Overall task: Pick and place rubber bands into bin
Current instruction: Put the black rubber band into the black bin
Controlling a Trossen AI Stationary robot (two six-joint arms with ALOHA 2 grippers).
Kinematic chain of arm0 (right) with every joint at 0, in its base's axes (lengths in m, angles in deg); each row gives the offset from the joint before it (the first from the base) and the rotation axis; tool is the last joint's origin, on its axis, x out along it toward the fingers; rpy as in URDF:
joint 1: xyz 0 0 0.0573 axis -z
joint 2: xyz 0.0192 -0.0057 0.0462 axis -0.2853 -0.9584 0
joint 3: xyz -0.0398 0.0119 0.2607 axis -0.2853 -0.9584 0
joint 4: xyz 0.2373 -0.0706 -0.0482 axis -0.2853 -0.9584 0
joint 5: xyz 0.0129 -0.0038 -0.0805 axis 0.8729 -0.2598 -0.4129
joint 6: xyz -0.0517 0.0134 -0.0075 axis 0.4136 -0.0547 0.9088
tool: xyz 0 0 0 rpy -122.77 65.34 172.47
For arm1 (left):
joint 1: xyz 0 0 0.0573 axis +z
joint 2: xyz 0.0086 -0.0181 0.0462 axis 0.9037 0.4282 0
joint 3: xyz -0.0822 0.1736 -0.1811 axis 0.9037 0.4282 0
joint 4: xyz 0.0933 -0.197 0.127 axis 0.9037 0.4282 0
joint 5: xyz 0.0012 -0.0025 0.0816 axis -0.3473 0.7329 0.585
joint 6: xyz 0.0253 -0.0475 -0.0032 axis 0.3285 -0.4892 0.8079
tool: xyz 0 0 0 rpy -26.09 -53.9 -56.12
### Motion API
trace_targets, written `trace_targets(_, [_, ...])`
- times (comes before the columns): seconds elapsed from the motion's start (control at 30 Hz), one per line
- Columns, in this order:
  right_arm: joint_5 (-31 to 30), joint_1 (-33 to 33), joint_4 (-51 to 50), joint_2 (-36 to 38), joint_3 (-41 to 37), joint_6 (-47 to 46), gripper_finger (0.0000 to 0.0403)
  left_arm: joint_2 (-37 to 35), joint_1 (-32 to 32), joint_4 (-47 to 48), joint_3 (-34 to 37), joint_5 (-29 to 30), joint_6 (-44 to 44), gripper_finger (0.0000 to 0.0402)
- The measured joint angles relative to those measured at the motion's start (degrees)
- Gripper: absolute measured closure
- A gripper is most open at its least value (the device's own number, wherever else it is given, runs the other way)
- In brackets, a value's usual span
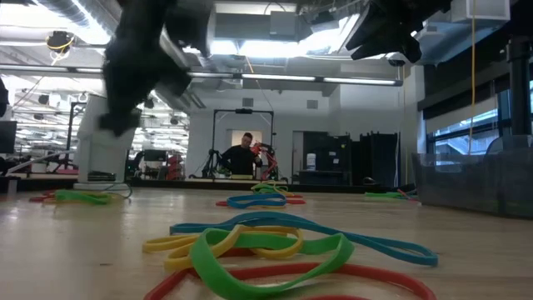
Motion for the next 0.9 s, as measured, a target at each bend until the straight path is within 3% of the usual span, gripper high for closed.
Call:
trace_targets(0.2, [0.97,0.00,-0.78,1.09,0.28,0.11,0.0283,0.87,0.00,-3.30,-13.33,7.51,6.61,0.0398])
trace_targets(0.4, [-1.01,0.11,-6.54,5.99,7.11,5.72,0.0283,5.05,-0.01,-18.87,-25.44,9.72,17.38,0.0398])
trace_targets(0.63, [-1.08,4.23,-18.88,10.84,17.52,7.60,0.0283,15.42,-1.23,-34.04,-35.37,4.37,27.08,0.0398])
trace_targets(0.9, [-1.06,10.52,-24.04,14.28,22.45,8.04,0.0283,34.38,-2.25,-45.37,-52.44,-0.87,29.69,0.0398])
